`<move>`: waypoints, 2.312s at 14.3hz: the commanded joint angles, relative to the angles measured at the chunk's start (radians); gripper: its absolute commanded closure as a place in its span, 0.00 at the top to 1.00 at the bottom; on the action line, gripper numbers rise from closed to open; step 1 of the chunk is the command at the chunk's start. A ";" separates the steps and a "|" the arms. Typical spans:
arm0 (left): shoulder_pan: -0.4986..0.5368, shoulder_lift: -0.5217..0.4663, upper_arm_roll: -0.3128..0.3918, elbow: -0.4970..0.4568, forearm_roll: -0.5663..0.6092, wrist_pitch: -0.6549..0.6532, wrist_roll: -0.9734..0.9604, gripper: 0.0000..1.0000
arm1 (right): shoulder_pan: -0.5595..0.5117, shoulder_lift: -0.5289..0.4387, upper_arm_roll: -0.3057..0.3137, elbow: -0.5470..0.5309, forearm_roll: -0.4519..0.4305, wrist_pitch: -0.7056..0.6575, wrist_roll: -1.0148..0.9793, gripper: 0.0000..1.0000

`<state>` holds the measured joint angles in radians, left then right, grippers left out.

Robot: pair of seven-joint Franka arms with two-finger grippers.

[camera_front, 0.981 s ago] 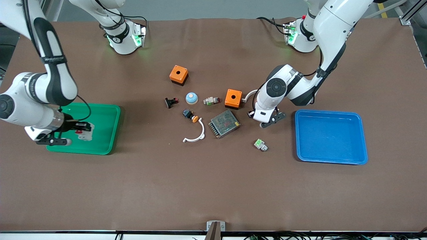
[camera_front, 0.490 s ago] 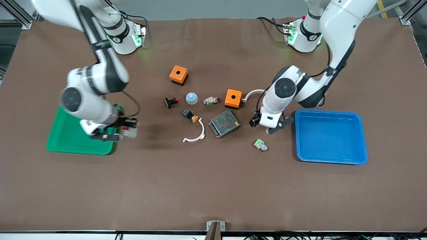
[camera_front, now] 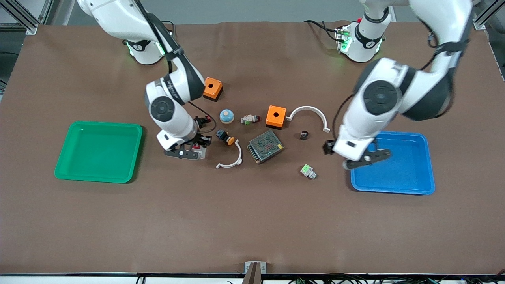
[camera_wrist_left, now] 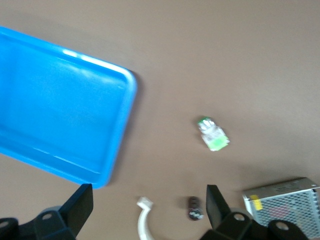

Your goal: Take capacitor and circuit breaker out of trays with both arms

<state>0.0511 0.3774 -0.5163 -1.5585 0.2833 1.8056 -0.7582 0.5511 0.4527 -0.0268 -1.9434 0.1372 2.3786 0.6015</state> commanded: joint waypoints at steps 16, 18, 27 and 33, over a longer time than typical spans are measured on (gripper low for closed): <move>-0.004 -0.389 0.367 0.003 -0.223 -0.312 0.682 1.00 | -0.009 0.109 -0.021 0.217 -0.002 -0.114 0.078 1.00; -0.002 -0.423 0.369 -0.040 -0.223 -0.276 0.672 1.00 | -0.069 0.101 -0.019 0.329 -0.002 -0.278 0.023 1.00; 0.000 -0.434 0.345 -0.041 -0.257 -0.290 0.682 1.00 | -0.407 -0.086 -0.021 0.388 -0.151 -0.616 -0.489 1.00; -0.002 -0.445 0.343 -0.048 -0.271 -0.299 0.675 1.00 | -0.551 -0.178 -0.021 0.399 -0.151 -0.760 -0.652 1.00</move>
<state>0.0430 -0.0340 -0.1695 -1.5776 0.0349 1.5071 -0.0841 0.0277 0.3217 -0.0718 -1.5283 0.0032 1.6470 -0.0395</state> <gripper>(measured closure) 0.000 0.000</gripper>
